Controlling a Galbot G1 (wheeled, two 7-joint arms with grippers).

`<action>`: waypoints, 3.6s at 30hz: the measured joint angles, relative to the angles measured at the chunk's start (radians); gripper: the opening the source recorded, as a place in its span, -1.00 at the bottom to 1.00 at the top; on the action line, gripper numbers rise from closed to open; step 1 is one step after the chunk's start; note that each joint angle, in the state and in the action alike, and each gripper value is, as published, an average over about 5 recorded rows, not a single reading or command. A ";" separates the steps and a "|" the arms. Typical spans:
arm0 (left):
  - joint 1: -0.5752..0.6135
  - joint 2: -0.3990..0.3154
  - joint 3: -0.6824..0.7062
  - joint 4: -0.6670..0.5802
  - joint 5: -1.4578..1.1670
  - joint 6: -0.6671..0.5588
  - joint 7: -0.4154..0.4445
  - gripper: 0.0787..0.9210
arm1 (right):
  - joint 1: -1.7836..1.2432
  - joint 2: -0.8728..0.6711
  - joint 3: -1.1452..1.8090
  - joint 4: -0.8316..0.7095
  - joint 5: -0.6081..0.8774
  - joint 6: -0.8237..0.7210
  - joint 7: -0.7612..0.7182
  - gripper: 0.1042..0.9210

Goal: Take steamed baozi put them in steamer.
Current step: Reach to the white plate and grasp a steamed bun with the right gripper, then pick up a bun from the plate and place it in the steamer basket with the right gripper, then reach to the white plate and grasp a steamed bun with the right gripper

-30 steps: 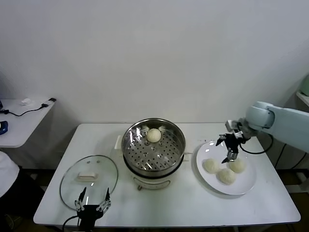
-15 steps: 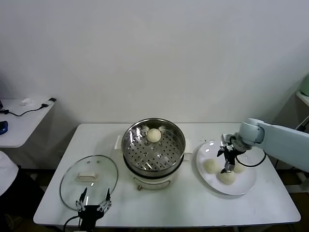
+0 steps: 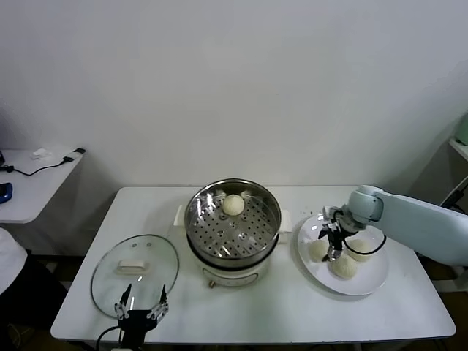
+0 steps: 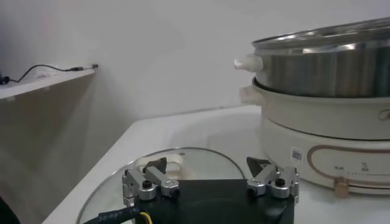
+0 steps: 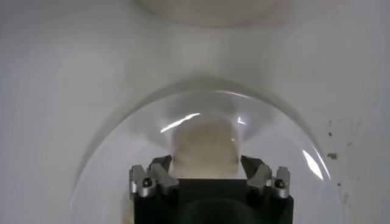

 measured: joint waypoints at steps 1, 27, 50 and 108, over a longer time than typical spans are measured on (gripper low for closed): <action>0.000 0.000 0.000 -0.001 0.000 0.000 0.000 0.77 | 0.000 0.000 0.001 0.000 -0.002 -0.001 -0.001 0.19; -0.020 -0.004 0.023 0.001 0.007 0.011 0.004 0.77 | 0.451 0.013 -0.165 0.107 0.210 -0.007 -0.059 0.03; -0.011 0.002 0.034 -0.016 0.006 0.013 0.004 0.77 | 0.602 0.411 -0.203 0.242 0.581 -0.219 0.160 0.03; -0.016 -0.013 0.046 -0.032 0.010 0.013 0.002 0.77 | 0.733 -0.001 -0.455 0.295 0.322 0.063 -0.111 0.76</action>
